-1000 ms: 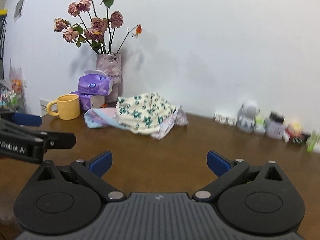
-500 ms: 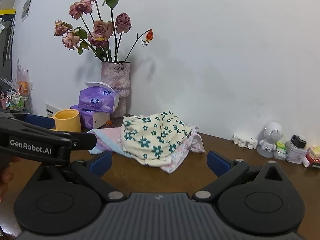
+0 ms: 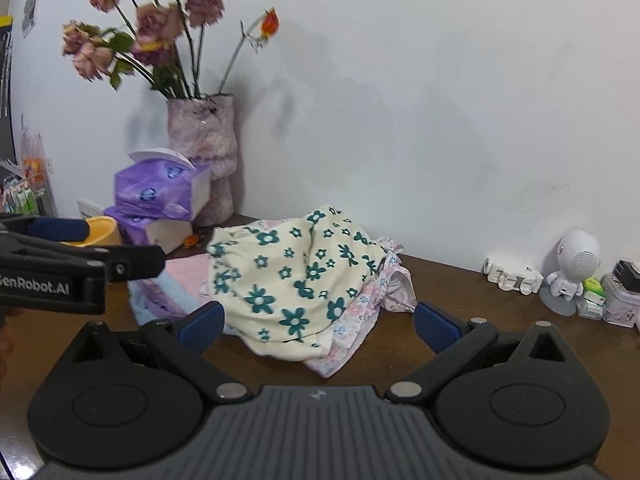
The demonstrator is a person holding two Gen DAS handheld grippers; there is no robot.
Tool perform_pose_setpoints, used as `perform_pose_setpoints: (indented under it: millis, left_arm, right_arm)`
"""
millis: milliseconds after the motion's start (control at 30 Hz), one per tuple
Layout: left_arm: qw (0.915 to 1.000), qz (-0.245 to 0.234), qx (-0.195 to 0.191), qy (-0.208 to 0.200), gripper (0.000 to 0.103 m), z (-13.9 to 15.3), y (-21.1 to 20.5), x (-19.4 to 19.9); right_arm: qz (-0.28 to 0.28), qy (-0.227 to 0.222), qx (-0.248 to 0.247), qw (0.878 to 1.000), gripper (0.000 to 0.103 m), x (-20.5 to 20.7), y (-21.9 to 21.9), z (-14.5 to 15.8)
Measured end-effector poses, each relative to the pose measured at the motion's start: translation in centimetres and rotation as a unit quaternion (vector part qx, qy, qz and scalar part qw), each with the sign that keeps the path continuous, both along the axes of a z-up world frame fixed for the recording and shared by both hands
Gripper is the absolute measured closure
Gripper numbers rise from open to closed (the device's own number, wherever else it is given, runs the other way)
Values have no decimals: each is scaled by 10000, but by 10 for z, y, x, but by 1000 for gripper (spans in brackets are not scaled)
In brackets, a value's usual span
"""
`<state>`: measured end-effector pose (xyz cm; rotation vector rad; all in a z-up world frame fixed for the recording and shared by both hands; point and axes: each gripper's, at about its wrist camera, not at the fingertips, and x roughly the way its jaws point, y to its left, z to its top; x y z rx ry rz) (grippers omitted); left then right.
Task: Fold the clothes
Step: 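Move both grippers toward the crumpled cream floral shirt, then grasp the shirt with the right gripper while the left gripper grasps it too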
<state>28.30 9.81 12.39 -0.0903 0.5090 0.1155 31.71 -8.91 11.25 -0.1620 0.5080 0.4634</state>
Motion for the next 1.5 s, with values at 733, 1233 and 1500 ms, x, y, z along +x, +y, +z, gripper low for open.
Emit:
perform_pose_setpoints:
  millis: [733, 1233, 1500]
  left_arm:
    - [9983, 314, -146, 461, 9, -54, 37, 103]
    - [9956, -55, -702, 617, 44, -71, 39, 128]
    - [9958, -323, -544, 662, 96, -69, 26, 132]
  right_arm:
    - [-123, 1027, 343, 9940, 14, 129, 18, -49]
    - [-130, 1644, 585, 9846, 73, 166, 36, -86]
    - [-2, 1484, 439, 9880, 97, 162, 44, -81]
